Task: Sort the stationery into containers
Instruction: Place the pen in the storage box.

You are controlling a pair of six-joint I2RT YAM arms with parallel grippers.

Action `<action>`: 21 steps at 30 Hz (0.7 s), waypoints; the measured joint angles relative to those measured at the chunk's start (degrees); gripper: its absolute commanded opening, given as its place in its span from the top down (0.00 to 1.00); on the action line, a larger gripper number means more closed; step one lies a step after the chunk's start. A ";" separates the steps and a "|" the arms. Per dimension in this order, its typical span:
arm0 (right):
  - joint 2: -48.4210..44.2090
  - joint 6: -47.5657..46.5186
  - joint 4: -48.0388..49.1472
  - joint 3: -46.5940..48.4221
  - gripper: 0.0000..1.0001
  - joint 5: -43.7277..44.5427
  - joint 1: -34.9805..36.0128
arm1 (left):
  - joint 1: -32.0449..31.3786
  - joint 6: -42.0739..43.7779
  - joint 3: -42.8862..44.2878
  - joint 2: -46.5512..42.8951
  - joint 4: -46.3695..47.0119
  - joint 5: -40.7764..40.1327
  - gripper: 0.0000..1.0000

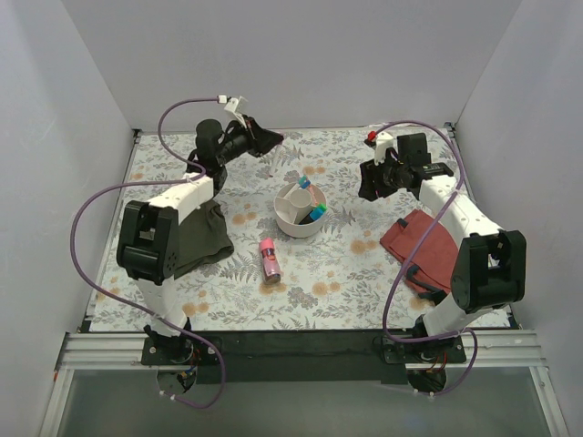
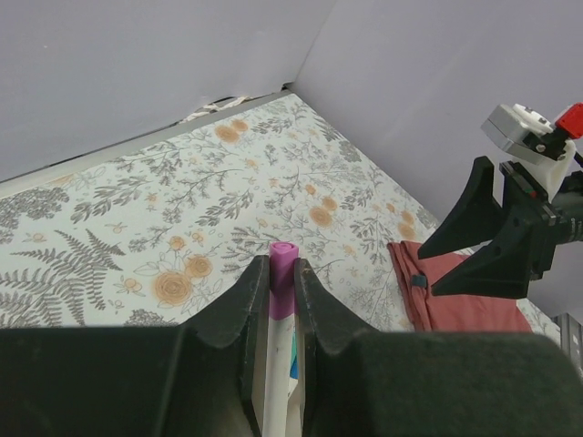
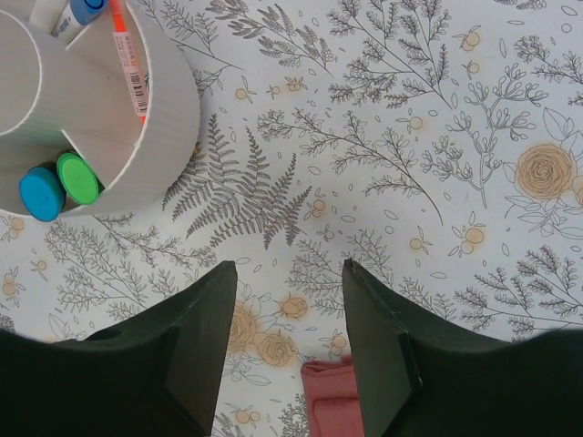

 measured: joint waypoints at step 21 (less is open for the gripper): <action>3.26 -0.76 -0.15 2.03 0.41 2.97 0.00 | -1.97 -1.99 0.20 9.84 8.24 5.46 1.00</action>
